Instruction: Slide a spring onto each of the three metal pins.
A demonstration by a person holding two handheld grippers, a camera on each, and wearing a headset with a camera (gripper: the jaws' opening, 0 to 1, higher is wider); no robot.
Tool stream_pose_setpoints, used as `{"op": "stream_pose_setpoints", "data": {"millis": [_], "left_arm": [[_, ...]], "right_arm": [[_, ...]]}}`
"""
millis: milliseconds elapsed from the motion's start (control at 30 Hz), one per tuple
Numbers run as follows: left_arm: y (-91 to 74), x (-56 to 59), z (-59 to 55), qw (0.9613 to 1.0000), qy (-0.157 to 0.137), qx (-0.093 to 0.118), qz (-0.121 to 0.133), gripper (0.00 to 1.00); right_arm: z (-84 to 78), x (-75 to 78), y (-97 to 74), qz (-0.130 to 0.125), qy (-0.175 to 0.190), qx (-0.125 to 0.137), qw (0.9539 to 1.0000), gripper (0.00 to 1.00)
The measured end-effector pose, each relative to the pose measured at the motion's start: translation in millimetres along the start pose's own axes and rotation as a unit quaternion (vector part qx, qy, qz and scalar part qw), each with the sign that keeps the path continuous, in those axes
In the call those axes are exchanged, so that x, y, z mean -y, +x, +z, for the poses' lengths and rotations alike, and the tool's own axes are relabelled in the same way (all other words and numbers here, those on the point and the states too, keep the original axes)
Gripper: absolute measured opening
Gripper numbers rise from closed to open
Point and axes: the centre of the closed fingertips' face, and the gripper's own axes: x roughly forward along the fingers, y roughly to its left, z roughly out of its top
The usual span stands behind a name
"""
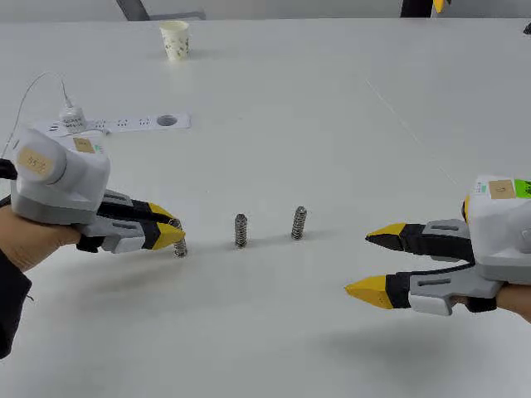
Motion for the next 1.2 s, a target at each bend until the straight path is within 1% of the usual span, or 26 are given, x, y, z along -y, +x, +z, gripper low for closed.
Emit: {"op": "stream_pose_setpoints", "data": {"millis": [300, 567, 967, 1200], "left_arm": [[2.2, -0.3, -3.5, 1.0, 0.0, -0.002, 0.001, 0.1], [4.2, -1.1, -7.8, 1.0, 0.002, -0.008, 0.002, 0.1], [4.9, -1.7, -6.7, 1.0, 0.002, -0.006, 0.004, 0.11], [4.7, -1.2, -6.5, 1.0, 0.001, -0.005, 0.004, 0.15]], "right_arm": [[1.3, 0.6, 0.1, 0.0, -0.001, 0.001, 1.0, 0.49], [0.2, 0.1, -0.7, -0.001, 0.001, 0.001, 1.0, 0.49], [-0.5, -0.1, -0.3, -0.002, 0.003, 0.002, 1.0, 0.49], [-0.3, 0.3, 0.0, -0.002, 0.003, 0.002, 1.0, 0.49]]}}
